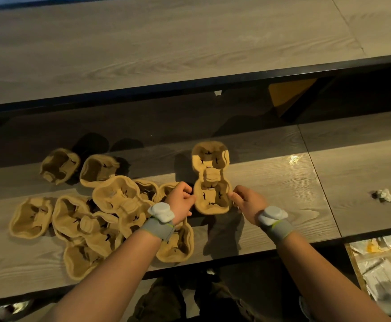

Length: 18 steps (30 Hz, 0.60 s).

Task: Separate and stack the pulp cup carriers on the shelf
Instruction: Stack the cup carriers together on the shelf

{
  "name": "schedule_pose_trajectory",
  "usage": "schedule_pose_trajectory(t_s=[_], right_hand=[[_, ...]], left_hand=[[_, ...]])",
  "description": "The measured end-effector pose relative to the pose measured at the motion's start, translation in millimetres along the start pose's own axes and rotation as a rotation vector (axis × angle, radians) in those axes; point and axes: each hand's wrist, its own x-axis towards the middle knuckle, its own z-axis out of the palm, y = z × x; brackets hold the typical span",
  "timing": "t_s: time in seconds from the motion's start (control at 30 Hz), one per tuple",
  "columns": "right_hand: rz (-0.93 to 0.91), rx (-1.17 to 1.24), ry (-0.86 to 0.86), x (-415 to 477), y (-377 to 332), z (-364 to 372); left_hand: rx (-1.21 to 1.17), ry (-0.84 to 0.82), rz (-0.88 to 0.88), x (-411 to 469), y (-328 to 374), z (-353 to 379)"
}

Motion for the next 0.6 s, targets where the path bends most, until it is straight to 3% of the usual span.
schedule_pose_trajectory(t_s=[0.27,0.6], right_hand=[[-0.024,-0.058,0.083,16.0,-7.8,-13.3],[-0.173,0.098,0.033,24.4,-103.6,-25.4]], left_hand=[[-0.06,-0.048,0.019,-4.6,19.4,-40.6],[-0.286,0.196,0.054,-45.2,7.4,-155.6]])
